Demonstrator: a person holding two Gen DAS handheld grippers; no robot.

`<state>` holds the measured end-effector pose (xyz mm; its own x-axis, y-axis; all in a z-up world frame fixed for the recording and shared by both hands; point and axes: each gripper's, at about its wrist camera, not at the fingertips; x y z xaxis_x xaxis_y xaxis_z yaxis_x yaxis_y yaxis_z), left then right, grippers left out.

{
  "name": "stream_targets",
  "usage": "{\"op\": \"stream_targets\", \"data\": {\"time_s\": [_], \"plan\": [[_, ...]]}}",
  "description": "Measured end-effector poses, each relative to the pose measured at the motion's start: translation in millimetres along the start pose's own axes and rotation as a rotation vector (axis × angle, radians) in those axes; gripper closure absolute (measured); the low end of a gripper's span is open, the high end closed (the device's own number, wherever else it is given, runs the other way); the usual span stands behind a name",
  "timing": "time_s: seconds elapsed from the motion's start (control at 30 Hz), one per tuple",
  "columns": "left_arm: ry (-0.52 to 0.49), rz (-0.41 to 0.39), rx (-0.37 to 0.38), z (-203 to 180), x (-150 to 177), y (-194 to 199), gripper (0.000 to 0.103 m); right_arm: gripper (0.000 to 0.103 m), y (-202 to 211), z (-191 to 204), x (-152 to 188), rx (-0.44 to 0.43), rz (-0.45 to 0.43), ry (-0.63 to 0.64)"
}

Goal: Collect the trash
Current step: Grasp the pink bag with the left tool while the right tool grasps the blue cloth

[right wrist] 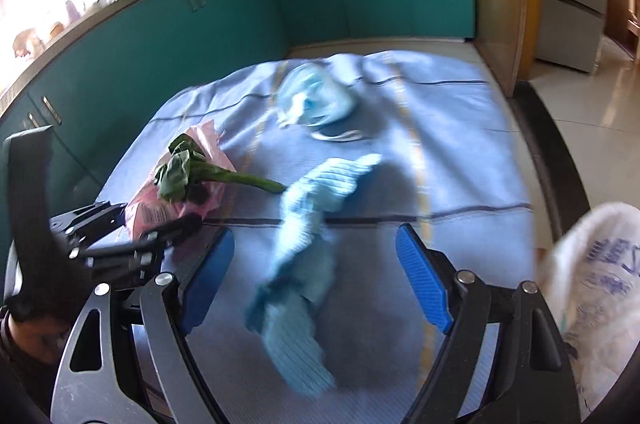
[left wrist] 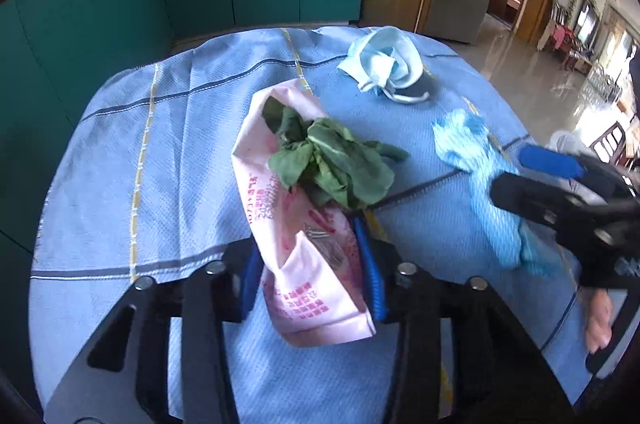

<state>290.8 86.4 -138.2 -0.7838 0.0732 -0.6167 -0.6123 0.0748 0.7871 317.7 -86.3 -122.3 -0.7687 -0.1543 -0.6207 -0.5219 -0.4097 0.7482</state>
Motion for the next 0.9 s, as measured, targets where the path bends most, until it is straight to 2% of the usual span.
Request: {"op": "stream_targets", "data": {"time_s": [0.03,0.1,0.13,0.17,0.2,0.37,0.43,0.47,0.5,0.6,0.63,0.73,0.9], "plan": [[0.002,0.002,0.008,1,4,3,0.062,0.022,-3,3,0,0.007,0.007,0.010],[0.013,0.005,0.015,5,14,15,0.062,0.039,-9,10,2,0.002,0.025,0.029],[0.013,-0.001,0.014,5,19,23,0.062,0.054,-10,12,6,-0.006,0.037,0.038],[0.010,-0.006,0.012,5,25,32,0.062,0.065,-10,14,8,-0.005,0.043,0.046],[0.002,-0.010,0.013,3,32,43,0.062,0.070,-10,15,10,-0.005,0.046,0.053],[-0.074,-0.072,-0.028,-11,52,93,0.056,0.070,27,20,36,-0.015,0.010,0.090],[-0.088,-0.111,-0.024,-14,59,115,0.048,0.070,45,19,52,-0.028,0.000,0.089],[-0.087,-0.121,-0.025,-13,62,121,0.036,0.070,51,17,59,-0.031,0.002,0.084],[-0.086,-0.120,-0.032,-13,65,123,0.030,0.070,55,15,67,-0.026,0.012,0.079],[-0.081,-0.063,-0.057,-6,73,111,0.028,0.070,63,13,85,0.024,0.032,0.087],[-0.077,-0.046,-0.057,-4,75,106,0.026,0.066,65,12,88,0.036,0.035,0.088],[-0.070,-0.002,-0.061,0,82,95,0.019,0.043,69,10,96,0.060,0.031,0.073],[-0.052,0.049,-0.024,7,94,84,0.015,0.035,73,10,100,0.074,0.024,0.067]]}}
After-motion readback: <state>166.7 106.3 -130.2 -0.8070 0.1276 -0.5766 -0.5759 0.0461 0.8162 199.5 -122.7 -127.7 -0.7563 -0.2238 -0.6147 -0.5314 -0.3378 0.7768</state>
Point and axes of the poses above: each gripper's, at about its wrist camera, not at the fingertips, and y roughly against the way its jaws point, z to its left, x to its underside
